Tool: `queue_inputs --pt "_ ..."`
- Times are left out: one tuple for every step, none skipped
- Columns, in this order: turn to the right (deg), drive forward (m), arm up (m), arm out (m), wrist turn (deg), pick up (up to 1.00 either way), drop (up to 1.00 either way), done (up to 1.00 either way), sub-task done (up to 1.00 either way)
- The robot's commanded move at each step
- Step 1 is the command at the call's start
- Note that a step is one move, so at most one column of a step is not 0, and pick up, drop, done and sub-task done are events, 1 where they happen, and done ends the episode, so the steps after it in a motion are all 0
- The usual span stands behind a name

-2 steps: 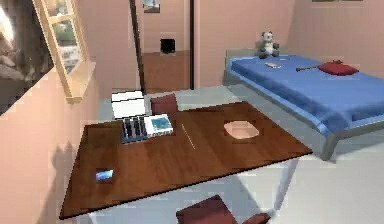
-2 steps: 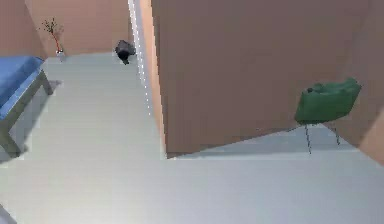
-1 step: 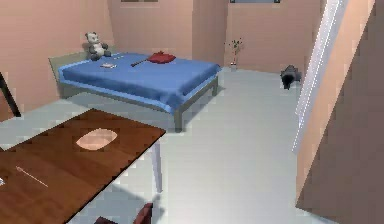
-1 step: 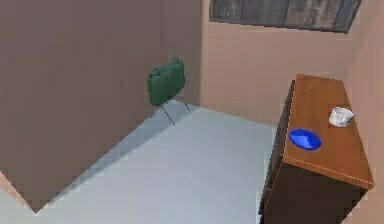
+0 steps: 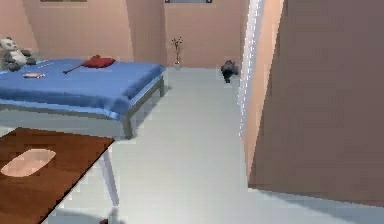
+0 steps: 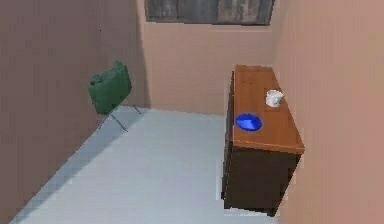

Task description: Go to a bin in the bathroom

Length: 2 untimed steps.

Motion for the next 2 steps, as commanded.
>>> queue_inputs --pt "0.0 0.9 0.0 0.0 0.0 0.0 0.0 0.0 0.0" --pt "-30.0 0.0 0.0 0.0 0.0 0.0 0.0 0.0 0.0"
